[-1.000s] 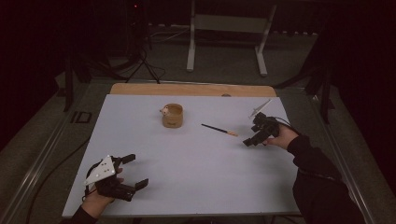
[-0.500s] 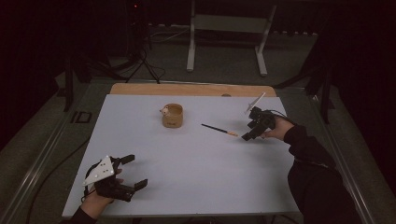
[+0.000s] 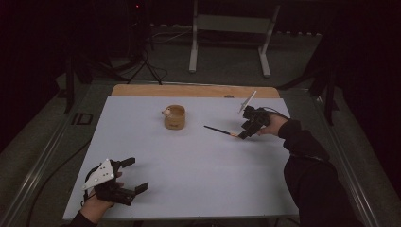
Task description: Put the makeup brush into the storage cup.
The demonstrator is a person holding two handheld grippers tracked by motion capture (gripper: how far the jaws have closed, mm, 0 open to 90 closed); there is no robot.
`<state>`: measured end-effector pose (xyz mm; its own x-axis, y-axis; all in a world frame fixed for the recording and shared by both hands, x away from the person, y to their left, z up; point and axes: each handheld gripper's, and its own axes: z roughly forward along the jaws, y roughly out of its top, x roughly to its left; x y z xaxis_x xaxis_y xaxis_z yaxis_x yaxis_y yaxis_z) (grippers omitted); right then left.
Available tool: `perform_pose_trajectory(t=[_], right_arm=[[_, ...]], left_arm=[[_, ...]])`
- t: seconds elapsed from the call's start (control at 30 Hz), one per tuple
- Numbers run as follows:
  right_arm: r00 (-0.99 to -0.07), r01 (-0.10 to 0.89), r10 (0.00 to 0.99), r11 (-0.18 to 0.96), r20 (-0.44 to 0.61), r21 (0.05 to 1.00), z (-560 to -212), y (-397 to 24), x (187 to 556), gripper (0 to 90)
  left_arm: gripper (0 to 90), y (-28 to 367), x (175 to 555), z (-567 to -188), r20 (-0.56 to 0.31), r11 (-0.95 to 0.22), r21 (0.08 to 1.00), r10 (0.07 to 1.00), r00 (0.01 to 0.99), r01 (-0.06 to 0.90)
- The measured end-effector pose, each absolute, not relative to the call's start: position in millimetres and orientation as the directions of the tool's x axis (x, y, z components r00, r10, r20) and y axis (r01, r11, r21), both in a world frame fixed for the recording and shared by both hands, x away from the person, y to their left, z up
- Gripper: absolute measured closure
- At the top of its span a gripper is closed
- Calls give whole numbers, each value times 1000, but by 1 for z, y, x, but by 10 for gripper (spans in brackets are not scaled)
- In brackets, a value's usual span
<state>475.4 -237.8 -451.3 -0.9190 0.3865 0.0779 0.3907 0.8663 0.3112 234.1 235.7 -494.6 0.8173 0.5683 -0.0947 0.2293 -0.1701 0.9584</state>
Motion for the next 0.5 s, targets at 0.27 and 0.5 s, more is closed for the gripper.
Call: perform_pose_trajectory(t=[0.27, 0.5], right_arm=[[-936, 352, 345, 897, 75, 267, -454, -222, 482, 497], [-944, 328, 323, 905, 63, 270, -454, -216, 486, 556]], left_arm=[[11, 236, 234, -495, -95, -170, 958, 567, 818, 229], [11, 236, 234, -495, -98, -168, 959, 565, 819, 230]])
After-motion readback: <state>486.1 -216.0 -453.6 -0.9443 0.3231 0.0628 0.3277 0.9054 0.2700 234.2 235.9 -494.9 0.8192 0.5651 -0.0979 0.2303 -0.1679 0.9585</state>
